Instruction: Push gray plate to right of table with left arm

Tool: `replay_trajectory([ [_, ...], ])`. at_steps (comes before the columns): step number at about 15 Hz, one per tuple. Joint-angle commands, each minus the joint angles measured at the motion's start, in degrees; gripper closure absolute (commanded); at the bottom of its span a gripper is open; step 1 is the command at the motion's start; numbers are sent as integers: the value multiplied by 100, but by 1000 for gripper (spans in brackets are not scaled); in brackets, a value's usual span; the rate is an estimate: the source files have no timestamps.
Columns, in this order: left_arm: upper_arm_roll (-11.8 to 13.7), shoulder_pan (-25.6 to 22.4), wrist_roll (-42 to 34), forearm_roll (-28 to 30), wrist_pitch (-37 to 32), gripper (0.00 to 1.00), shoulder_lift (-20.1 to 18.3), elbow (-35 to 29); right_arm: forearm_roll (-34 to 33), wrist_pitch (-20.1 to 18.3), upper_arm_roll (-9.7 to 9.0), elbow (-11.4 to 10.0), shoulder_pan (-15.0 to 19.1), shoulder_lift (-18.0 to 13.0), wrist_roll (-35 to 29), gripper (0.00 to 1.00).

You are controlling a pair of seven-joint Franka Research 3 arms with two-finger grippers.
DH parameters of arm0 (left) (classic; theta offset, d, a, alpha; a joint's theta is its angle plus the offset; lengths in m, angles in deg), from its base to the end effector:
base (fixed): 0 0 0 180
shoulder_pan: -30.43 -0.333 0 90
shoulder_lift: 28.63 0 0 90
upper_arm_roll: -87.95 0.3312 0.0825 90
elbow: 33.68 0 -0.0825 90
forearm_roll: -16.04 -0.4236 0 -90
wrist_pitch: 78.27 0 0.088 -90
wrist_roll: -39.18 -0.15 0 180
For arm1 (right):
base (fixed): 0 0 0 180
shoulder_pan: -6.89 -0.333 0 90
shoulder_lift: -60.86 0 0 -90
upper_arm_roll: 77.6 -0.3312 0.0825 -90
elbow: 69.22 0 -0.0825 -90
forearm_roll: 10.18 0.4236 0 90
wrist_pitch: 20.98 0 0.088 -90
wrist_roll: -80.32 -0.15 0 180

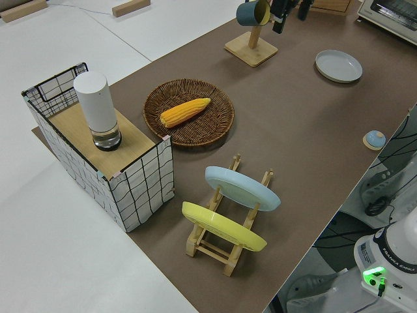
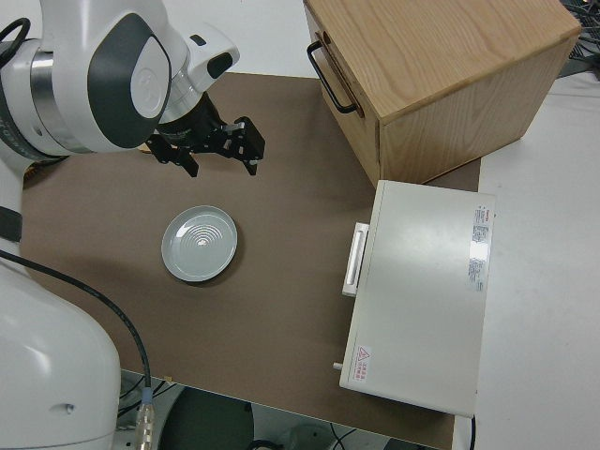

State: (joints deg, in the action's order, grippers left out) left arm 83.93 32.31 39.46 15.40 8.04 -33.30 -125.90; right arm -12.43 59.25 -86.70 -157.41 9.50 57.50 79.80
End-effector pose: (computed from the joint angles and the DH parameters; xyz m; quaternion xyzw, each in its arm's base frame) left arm 0.5568 -0.0573 0.6184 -0.9987 0.0486 0.0105 0.0090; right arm 0.5502 0.0588 0.6320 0.9977 0.0492 -0.0389 0.0265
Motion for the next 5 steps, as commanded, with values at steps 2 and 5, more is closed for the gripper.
replay_trajectory([
  [2, 24, 23, 24, 204, -150, 5, -7, 125, -3, -68, -30, -23, 46, -60, 43, 5],
  [5, 15, 32, 24, 204, -132, 5, -7, 125, 5, -68, -30, -23, 46, -60, 43, 5],
])
